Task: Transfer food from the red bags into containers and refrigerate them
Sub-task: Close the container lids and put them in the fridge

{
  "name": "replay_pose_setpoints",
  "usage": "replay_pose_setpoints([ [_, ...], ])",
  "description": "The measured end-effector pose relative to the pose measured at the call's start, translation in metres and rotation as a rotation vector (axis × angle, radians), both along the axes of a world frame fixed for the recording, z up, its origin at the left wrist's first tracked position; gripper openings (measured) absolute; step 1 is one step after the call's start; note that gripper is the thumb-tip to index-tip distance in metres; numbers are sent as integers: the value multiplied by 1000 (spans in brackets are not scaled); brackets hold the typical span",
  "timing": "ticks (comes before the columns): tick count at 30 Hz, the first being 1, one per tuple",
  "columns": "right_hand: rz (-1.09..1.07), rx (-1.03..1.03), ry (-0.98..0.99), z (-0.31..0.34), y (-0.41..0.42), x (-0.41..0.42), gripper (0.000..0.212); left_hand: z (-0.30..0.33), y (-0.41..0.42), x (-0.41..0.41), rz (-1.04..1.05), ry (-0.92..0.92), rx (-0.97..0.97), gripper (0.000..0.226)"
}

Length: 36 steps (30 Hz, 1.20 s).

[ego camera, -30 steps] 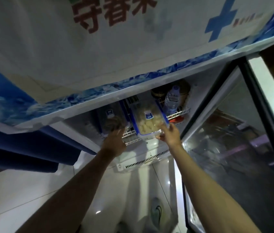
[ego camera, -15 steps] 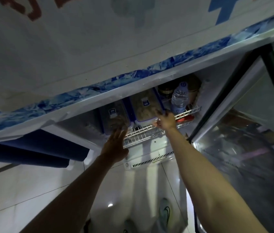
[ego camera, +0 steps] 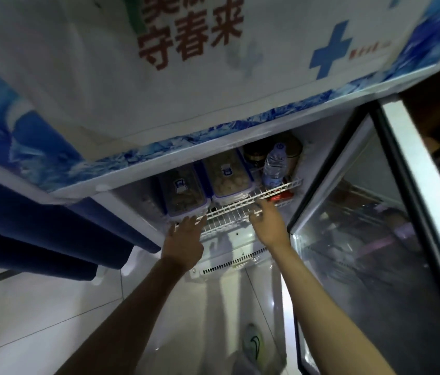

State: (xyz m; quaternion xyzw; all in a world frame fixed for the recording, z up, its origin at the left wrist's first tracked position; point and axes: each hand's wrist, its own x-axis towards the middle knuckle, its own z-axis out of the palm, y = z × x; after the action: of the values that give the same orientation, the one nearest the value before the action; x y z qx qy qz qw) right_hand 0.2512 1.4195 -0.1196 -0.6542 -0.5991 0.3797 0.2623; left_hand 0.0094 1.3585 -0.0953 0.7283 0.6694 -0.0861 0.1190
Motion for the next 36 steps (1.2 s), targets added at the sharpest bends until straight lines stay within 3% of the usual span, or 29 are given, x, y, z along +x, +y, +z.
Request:
replay_pose_setpoints([
  [7, 171, 79, -473, 33, -141, 7, 39, 27, -104, 6, -118, -90, 153, 62],
  [14, 147, 96, -683, 31, -299, 21, 46, 28, -221, 9, -111, -45, 128, 45],
  [25, -169, 18, -673, 25, -487, 81, 32, 24, -331, 46, -319, -214, 217, 40],
  [29, -352, -54, -676, 27, -501, 121, 37, 36, -343, 70, -340, -222, 222, 43],
  [33, -512, -150, -573, 48, -480, 158, 57, 50, -347, 96, -348, -217, 256, 41],
  [34, -508, -129, -534, 53, -473, 162, 54, 53, -348, 102, -348, -218, 257, 39],
  [36, -481, -50, -412, 57, -462, 168, 26, 59, -350, 115, -355, -226, 255, 36],
])
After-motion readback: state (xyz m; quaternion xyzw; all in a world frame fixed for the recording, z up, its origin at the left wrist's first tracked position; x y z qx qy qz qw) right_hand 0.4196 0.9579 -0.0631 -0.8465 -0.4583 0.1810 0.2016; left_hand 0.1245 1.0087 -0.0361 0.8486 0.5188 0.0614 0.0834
